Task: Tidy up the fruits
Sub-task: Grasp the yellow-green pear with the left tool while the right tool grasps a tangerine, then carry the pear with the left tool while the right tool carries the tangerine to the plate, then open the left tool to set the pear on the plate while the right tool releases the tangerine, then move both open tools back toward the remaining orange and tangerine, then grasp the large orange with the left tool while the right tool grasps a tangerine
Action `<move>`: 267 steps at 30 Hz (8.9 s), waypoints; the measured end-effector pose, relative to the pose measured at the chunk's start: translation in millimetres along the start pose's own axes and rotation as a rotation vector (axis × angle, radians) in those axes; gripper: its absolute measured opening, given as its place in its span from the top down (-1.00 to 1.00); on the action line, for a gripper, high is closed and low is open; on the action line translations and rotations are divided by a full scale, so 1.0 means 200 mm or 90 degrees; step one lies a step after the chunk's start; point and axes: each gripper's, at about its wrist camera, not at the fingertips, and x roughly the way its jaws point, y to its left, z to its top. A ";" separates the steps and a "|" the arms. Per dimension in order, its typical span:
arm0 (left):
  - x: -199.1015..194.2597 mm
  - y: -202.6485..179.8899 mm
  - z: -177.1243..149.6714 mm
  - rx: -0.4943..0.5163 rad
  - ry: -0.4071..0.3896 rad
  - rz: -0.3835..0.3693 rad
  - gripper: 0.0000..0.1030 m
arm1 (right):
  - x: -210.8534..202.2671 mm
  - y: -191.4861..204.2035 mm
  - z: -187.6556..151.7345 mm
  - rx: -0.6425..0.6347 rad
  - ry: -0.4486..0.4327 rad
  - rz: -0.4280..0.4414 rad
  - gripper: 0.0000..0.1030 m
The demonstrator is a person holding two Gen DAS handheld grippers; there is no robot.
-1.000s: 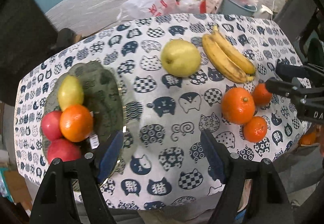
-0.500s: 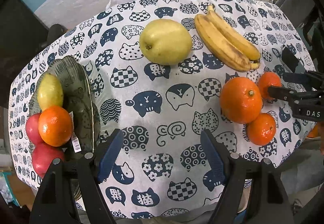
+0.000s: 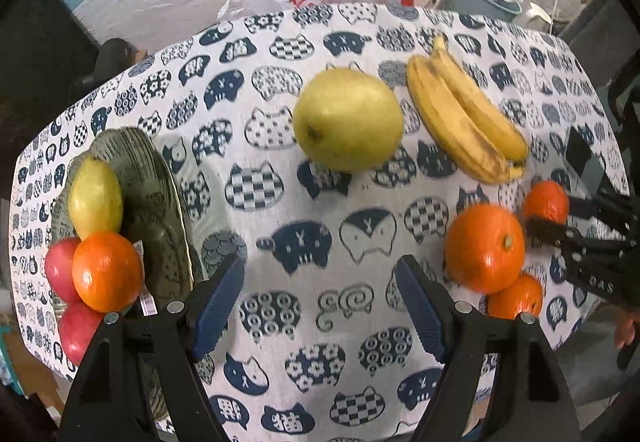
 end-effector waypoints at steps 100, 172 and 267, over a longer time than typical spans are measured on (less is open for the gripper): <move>-0.38 0.57 -0.23 -0.139 -0.115 -0.035 -0.43 | -0.26 0.91 0.46 -0.165 -0.141 0.054 0.12; -0.25 0.73 -0.39 -0.201 -0.052 -0.054 -0.45 | -0.18 1.23 0.41 -0.225 -0.090 0.101 -0.08; 0.19 -0.67 -0.04 0.171 0.028 -0.132 -0.30 | -0.09 -0.23 -0.11 0.054 -0.043 -0.010 0.04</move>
